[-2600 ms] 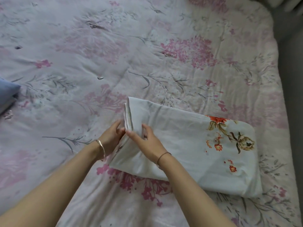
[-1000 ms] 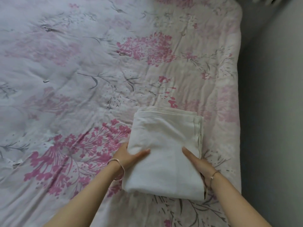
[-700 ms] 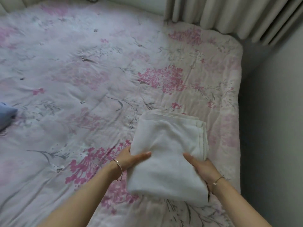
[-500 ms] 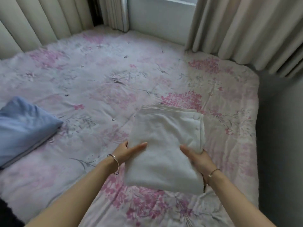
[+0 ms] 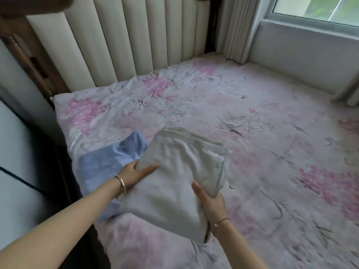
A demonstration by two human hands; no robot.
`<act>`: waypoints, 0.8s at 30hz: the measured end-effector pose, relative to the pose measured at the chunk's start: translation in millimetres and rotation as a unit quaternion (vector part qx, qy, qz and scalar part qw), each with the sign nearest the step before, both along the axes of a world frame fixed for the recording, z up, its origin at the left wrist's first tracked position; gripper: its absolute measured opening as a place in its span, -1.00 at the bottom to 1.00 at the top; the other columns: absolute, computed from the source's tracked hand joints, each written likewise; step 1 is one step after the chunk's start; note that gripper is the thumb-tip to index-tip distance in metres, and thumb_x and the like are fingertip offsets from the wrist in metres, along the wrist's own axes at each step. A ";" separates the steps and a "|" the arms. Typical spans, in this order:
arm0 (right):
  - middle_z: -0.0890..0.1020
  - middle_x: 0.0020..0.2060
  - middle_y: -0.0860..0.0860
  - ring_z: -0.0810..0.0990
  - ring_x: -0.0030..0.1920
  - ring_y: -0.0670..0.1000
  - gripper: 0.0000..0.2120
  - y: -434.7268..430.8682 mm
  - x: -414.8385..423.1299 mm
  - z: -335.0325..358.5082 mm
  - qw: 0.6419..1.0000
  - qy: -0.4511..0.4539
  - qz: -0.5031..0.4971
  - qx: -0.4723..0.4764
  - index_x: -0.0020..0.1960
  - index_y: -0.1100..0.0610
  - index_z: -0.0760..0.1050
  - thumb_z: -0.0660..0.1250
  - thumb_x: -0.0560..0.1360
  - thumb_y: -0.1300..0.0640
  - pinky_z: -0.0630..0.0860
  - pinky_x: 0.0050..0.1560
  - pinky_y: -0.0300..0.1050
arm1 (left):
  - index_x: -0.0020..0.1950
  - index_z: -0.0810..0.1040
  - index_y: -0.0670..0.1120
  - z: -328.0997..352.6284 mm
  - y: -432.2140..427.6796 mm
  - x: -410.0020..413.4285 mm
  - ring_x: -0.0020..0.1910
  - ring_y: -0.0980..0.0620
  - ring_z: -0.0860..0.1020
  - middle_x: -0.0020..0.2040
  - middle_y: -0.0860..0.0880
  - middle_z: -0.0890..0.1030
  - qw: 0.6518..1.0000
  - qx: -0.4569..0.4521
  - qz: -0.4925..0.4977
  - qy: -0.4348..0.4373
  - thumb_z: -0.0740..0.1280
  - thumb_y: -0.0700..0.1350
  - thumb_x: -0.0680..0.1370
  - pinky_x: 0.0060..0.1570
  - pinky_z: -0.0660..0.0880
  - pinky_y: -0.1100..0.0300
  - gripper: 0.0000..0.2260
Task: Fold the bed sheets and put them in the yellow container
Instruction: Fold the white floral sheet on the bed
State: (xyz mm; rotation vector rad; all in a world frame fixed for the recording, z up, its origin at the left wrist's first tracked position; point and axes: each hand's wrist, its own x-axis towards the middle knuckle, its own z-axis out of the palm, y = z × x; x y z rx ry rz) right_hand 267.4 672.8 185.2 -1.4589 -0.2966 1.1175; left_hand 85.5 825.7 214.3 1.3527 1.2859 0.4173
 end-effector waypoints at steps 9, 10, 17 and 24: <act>0.68 0.00 -0.02 0.64 0.03 -0.04 -0.48 147.5 -151.5 -77.0 0.994 0.105 0.014 -0.012 0.07 0.14 0.57 0.64 0.17 0.05 0.58 0.10 -0.01 | 0.17 0.56 0.05 -28.9 181.8 -107.3 -0.06 0.20 0.59 0.01 0.16 0.62 0.986 0.083 -0.042 0.141 0.41 0.30 0.31 -0.12 0.50 0.36 -0.47; 0.68 -0.01 -0.01 0.64 0.02 -0.05 -0.48 153.2 -160.2 -89.7 0.994 0.106 0.029 -0.018 -0.01 0.12 0.58 0.65 0.11 0.01 0.60 0.06 -0.09 | 0.23 0.52 0.06 -43.9 193.2 -113.7 0.05 0.14 0.57 0.12 0.15 0.58 0.981 0.086 -0.047 0.166 0.40 0.38 0.25 0.01 0.49 0.29 -0.35; 0.47 0.28 -0.01 0.48 0.26 -0.05 0.21 195.2 -189.5 -153.0 0.993 0.071 -0.015 -0.092 0.40 0.15 0.22 0.65 -0.10 -0.25 0.39 0.32 -0.08 | 0.47 0.23 0.06 -130.0 245.2 -128.1 0.34 -0.04 0.38 0.42 0.03 0.35 0.961 0.029 -0.073 0.265 0.25 0.57 0.11 0.33 0.32 0.03 0.04; 0.37 0.40 -0.01 0.33 0.38 -0.04 0.10 199.9 -171.1 -193.9 0.989 0.061 -0.042 -0.129 0.45 0.11 0.27 0.60 0.05 -0.25 0.20 0.46 -0.06 | 0.42 0.18 0.34 -182.8 282.3 -128.3 0.37 -0.07 0.36 0.42 0.03 0.37 0.934 -0.075 -0.156 0.313 0.12 0.67 0.08 0.40 0.23 -0.07 -0.06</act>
